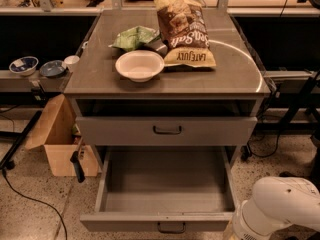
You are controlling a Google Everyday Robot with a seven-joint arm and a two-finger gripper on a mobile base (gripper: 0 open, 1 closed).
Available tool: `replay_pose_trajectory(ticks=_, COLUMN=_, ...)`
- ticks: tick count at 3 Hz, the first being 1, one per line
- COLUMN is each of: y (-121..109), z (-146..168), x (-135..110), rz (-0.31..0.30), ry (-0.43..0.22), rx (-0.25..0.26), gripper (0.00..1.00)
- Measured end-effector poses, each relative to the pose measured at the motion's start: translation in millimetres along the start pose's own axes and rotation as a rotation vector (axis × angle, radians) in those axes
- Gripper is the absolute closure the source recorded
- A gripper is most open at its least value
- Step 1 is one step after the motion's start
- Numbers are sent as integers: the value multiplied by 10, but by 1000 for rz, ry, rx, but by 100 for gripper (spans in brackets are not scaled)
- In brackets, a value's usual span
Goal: Close middle drawer
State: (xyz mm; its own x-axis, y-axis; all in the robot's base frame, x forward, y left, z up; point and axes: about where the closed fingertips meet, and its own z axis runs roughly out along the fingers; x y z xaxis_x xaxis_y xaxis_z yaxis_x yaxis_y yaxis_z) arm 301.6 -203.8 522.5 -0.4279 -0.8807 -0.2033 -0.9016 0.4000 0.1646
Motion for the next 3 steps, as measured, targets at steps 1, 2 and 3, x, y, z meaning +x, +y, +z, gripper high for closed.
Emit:
replay_pose_trajectory(ticks=1, y=-163, z=54, x=39, rz=12, ry=6, rx=1, gripper=100)
replay_pose_trajectory(ticks=2, y=-363, z=231, x=102, rz=34, ry=23, rx=-16, gripper=100)
replay_pose_trajectory(ticks=3, y=-392, z=324, x=124, rz=34, ry=17, rx=-24, gripper=100)
